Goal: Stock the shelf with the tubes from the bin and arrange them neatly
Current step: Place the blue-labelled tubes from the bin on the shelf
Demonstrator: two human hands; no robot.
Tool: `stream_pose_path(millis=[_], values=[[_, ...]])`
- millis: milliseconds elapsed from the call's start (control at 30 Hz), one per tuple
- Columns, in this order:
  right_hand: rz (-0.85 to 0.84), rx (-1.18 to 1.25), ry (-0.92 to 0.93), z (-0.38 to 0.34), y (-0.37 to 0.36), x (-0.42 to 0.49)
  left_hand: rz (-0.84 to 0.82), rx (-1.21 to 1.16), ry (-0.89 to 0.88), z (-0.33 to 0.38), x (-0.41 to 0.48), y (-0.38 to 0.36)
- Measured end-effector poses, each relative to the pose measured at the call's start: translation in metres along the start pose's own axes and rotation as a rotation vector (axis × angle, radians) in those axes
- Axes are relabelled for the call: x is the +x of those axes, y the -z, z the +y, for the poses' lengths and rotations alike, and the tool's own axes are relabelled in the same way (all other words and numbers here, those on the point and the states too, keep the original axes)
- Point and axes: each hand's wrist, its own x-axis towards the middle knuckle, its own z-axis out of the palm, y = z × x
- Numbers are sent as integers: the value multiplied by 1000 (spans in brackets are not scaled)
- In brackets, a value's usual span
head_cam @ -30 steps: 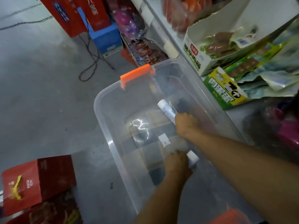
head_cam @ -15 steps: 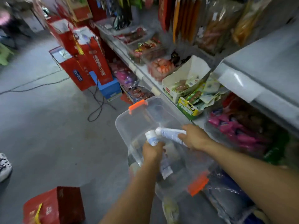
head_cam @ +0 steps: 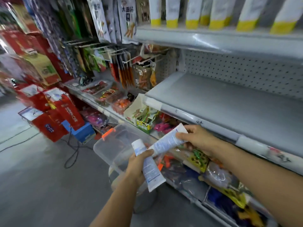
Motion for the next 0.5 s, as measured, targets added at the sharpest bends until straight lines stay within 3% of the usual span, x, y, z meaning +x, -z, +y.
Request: stream_pose_path(millis=[133, 267, 500], values=[[57, 249, 58, -7, 26, -53, -105, 39, 37, -6, -39, -49], [23, 127, 183, 2, 64, -115, -306, 96, 56, -21, -84, -113], [270, -42, 213, 46, 187, -266, -515, 324, -24, -96, -189, -252]])
